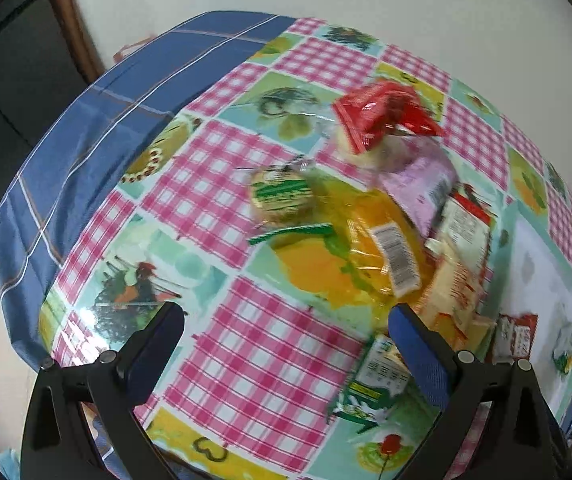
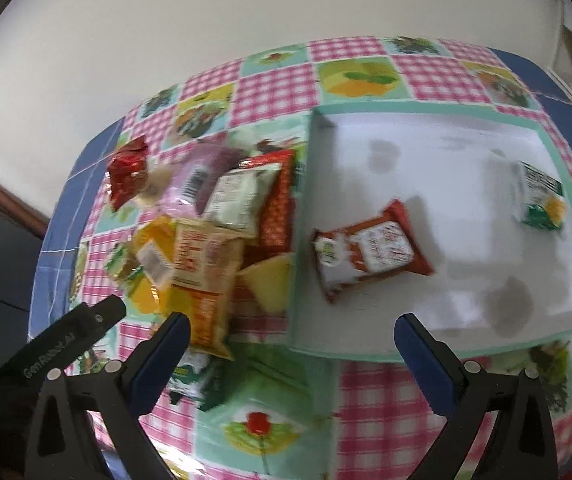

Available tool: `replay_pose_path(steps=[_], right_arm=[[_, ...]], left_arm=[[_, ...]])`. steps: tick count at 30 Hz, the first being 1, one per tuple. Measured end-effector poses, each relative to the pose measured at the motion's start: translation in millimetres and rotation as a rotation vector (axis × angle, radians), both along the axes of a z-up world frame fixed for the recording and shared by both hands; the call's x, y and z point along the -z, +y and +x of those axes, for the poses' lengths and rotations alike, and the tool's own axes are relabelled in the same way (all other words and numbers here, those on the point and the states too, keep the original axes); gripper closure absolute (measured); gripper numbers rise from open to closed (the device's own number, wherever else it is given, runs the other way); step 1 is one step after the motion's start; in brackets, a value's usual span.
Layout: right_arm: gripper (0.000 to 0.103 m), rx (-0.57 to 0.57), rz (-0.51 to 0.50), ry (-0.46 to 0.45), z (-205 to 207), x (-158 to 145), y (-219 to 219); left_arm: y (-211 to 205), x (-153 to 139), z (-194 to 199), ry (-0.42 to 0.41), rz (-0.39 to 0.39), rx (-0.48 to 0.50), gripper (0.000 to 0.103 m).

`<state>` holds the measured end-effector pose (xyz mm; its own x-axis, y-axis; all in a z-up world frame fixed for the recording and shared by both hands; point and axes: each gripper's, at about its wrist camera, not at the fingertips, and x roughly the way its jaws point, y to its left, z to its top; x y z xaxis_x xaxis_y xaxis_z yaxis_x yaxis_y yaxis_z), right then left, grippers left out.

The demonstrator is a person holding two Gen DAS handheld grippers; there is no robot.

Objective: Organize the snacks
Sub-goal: 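Move the right gripper to the yellow-orange cracker bag and grasp it, then grasp the green-white mung bean biscuit pack with the left gripper while the right holds the cracker bag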

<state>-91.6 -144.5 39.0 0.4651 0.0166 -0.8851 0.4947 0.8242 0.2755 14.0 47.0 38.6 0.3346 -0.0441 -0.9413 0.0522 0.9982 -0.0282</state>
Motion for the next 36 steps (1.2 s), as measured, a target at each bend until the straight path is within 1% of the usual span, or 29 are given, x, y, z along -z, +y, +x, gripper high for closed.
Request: replay_pose_path(steps=[3,5,6,9,11,13,17,20,22,25,28,32,36], right_arm=[[0.002,-0.020,0.009,-0.008,11.7,1.8,8.5],[0.007,-0.028,0.015,-0.015,17.4,2.7,13.1],[0.011,-0.032,0.017,-0.016,19.8,3.1,15.4],[0.014,-0.048,0.021,-0.014,28.3,6.0,22.4],[0.019,-0.058,0.022,-0.008,33.5,8.6,26.3],[0.027,-0.066,0.029,-0.004,38.5,11.9,29.9],[0.033,-0.068,0.049,0.012,45.5,19.5,32.3],[0.041,-0.078,0.055,0.028,49.3,24.5,35.1],[0.053,-0.088,0.054,0.032,50.4,25.8,37.6],[0.061,-0.097,0.043,0.039,48.4,24.7,39.9],[0.064,-0.100,0.048,0.046,44.3,24.3,39.3],[0.064,-0.117,0.050,0.054,37.2,21.7,42.3],[0.065,-0.129,0.033,0.059,27.8,16.4,46.5]], left_arm=[[11.1,5.2,9.8,0.015,-0.013,-0.034,0.001],[15.7,10.5,15.3,0.029,0.003,-0.046,0.001],[18.0,14.0,18.4,0.040,0.012,-0.050,0.001],[23.6,21.4,24.7,0.070,0.010,-0.061,0.001],[24.9,25.9,27.0,0.083,0.015,-0.063,0.001],[25.8,28.7,27.3,0.088,0.025,-0.070,0.001],[28.9,34.1,28.8,0.107,0.016,-0.090,0.001],[30.8,37.0,31.1,0.113,0.007,-0.090,0.001],[31.8,40.5,34.6,0.116,0.006,-0.082,0.001],[27.0,41.8,33.7,0.118,0.008,-0.062,0.001],[19.8,40.5,30.4,0.123,0.005,-0.046,0.001],[9.5,38.6,24.3,0.134,-0.015,-0.013,0.001],[-0.9,34.2,19.1,0.125,-0.010,0.020,0.001]])
